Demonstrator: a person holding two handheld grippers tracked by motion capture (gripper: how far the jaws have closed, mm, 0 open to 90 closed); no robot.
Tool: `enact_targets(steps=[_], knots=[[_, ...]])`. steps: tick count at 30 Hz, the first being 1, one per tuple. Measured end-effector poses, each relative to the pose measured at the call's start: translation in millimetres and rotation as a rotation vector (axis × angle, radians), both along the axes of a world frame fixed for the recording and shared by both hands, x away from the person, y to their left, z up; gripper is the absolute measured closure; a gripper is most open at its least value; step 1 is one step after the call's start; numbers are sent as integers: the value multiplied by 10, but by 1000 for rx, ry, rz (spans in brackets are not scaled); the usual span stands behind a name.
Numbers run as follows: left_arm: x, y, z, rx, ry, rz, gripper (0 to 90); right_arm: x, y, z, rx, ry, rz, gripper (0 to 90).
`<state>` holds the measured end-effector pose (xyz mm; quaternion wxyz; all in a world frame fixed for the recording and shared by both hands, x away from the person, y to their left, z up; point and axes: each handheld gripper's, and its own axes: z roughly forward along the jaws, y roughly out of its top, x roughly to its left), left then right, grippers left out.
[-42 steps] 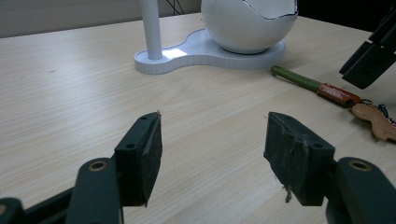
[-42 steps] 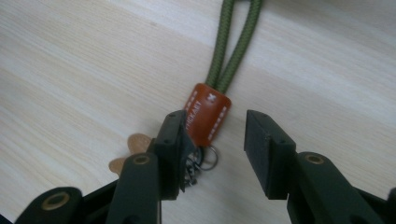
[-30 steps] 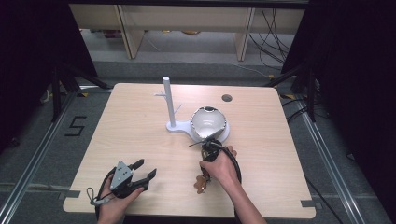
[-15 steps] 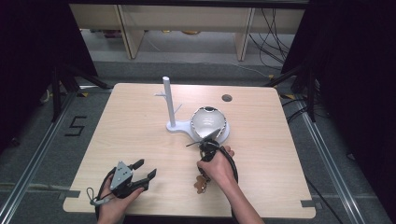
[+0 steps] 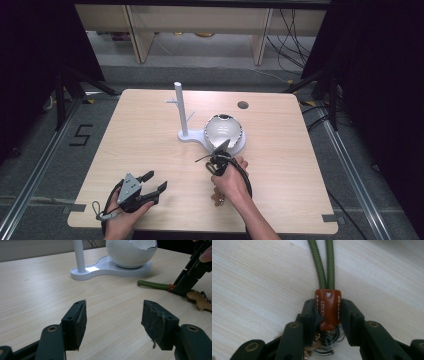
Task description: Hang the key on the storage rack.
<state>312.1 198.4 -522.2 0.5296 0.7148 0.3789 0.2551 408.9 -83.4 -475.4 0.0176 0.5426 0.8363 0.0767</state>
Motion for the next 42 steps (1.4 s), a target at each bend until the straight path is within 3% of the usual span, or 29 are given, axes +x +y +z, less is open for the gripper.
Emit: enact_targets(steps=[5,7,9,10,17,19,20,22,26,28,32,33,38,41,42], knots=[[-2,-1,1,4,-3,0,363,-10,-56,-4,46,3,1,679],[-1,-3,0,2,-2,0,364,-12,-106,-13,54,-31,52,681],[0,-4,0,5,-1,1,364,-35,-101,-14,69,-22,23,682],[4,-7,-2,4,-3,-2,365,-48,-139,-26,78,-56,45,682],[-3,-4,2,8,-1,1,364,-123,-164,64,128,-91,15,682],[-1,-5,1,6,-1,2,364,-143,-189,98,145,-116,25,681],[2,-6,-2,4,-4,0,363,-155,-224,113,185,-160,60,681],[-3,-7,3,12,0,1,363,-176,-248,133,213,-187,71,681],[-2,-9,2,12,-1,2,363,-203,-279,147,223,-215,79,681],[-2,-8,2,12,-1,2,363,-223,-302,153,271,-230,72,681],[-3,-7,2,11,-2,2,363,-250,-342,153,299,-254,74,681],[-5,-12,1,12,-5,1,363,-281,-395,145,347,-292,101,681],[0,-24,-4,18,-14,-3,363,-345,-499,138,394,-339,97,681],[-5,-31,-4,20,-11,-1,363,-385,-544,138,425,-344,89,682],[-10,-30,2,32,-6,0,363,-412,-579,119,432,-377,95,681]])
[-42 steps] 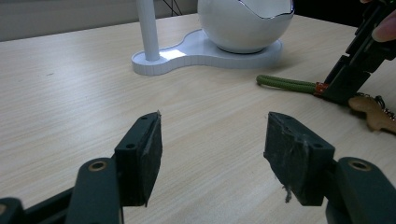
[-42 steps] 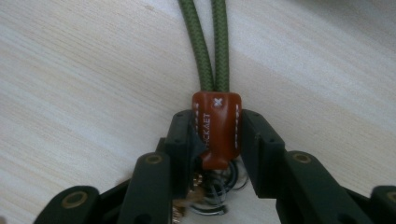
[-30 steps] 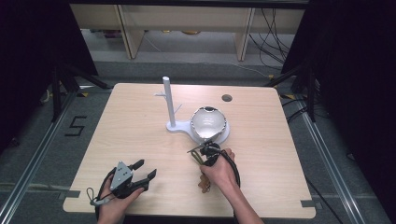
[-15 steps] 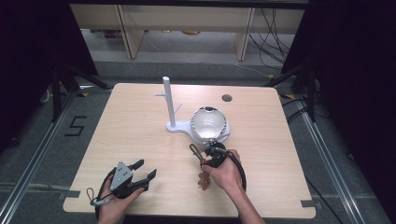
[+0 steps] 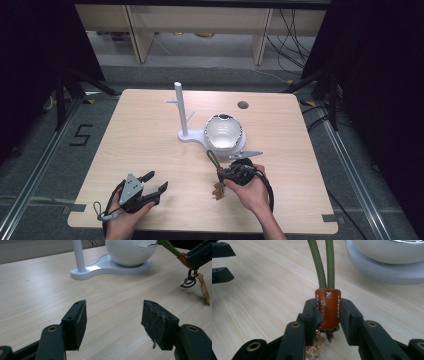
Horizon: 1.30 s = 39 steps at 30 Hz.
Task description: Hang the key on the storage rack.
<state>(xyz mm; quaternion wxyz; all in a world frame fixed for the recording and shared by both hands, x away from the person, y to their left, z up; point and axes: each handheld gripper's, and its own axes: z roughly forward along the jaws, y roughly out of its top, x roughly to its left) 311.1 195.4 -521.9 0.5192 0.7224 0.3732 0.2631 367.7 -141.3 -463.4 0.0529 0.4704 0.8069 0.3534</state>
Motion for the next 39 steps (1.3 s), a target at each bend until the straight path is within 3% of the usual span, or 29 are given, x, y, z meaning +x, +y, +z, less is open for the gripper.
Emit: enact_targets(steps=[1,2,4,5,6,7,10,12,16,18,19,30,32,39], knots=[[0,0,0,0,0,0,363,0,0,0,0,0,0,681],[5,-2,-6,-10,-4,0,361,-11,-31,-45,36,-80,33,681],[9,2,-6,-13,-6,3,361,-15,-40,-61,49,-94,37,681],[9,6,-5,-12,-5,6,360,-75,-25,-80,92,-110,13,681],[11,9,-7,-20,-2,10,360,-72,-48,-84,81,-143,36,681],[11,9,-7,-20,-2,10,360,-72,-48,-84,81,-143,36,681],[10,6,-5,-19,4,14,359,-114,-52,-93,142,-193,51,681],[7,7,0,-12,11,17,358,-128,-53,-92,154,-201,52,682],[7,24,-4,-33,5,19,355,-169,-46,-127,180,-272,55,681],[7,29,-2,-33,6,20,355,-187,-34,-133,194,-269,48,681],[5,28,-3,-35,7,19,355,-189,-34,-143,182,-285,61,681],[10,31,-7,-44,-6,9,351,-239,-27,-116,240,-384,64,681],[10,31,-7,-45,-6,9,351,-248,-24,-111,254,-373,54,681],[8,32,-7,-45,-8,8,351,-247,-30,-97,251,-433,66,682]])
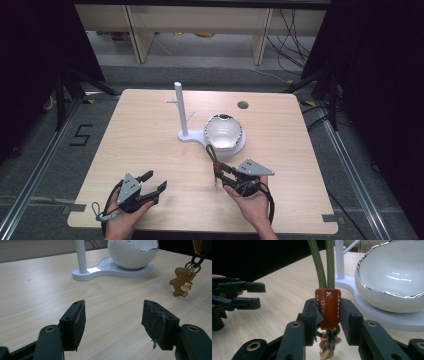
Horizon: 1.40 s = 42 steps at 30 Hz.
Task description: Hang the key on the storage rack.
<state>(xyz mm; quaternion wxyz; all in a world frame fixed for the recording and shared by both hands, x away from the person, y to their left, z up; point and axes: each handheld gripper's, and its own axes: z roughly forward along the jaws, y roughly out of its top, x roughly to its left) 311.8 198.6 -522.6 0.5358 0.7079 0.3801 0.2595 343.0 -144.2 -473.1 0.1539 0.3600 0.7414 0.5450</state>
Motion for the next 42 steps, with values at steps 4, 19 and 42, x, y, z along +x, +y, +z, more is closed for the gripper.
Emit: enact_targets(steps=[4,19,42], knots=[[1,0,0,-1,0,5,350,-5,-2,34,13,-28,-1,681],[-1,-5,135,-47,-7,2,349,-28,27,69,21,-73,-15,681],[57,-125,518,-105,-49,-68,359,2,142,170,63,-123,-2,683]])
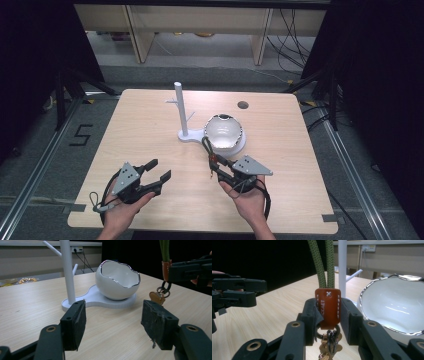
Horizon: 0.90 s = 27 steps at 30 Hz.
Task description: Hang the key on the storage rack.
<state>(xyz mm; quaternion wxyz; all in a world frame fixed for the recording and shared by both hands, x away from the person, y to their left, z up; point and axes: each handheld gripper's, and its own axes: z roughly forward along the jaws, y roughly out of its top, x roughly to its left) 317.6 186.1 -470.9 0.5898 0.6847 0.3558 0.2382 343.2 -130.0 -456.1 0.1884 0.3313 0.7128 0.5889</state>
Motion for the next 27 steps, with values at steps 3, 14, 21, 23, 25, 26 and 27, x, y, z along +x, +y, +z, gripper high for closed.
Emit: enact_targets(steps=[3,14,21,23,25,26,27], knots=[[15,-43,55,-26,-2,-18,375,6,33,13,-25,-28,10,683],[73,-203,209,-47,-15,-72,432,0,129,20,6,-27,20,683],[145,-318,301,-81,-11,-123,487,-4,177,17,10,-31,25,683],[153,-343,325,-79,2,-127,508,-9,182,16,8,-27,24,683],[164,-358,339,-79,9,-135,514,-9,184,16,9,-27,23,683],[173,-374,347,-84,11,-140,522,-8,187,16,9,-27,25,683],[187,-391,350,-91,7,-148,527,-7,189,16,10,-27,24,683]])
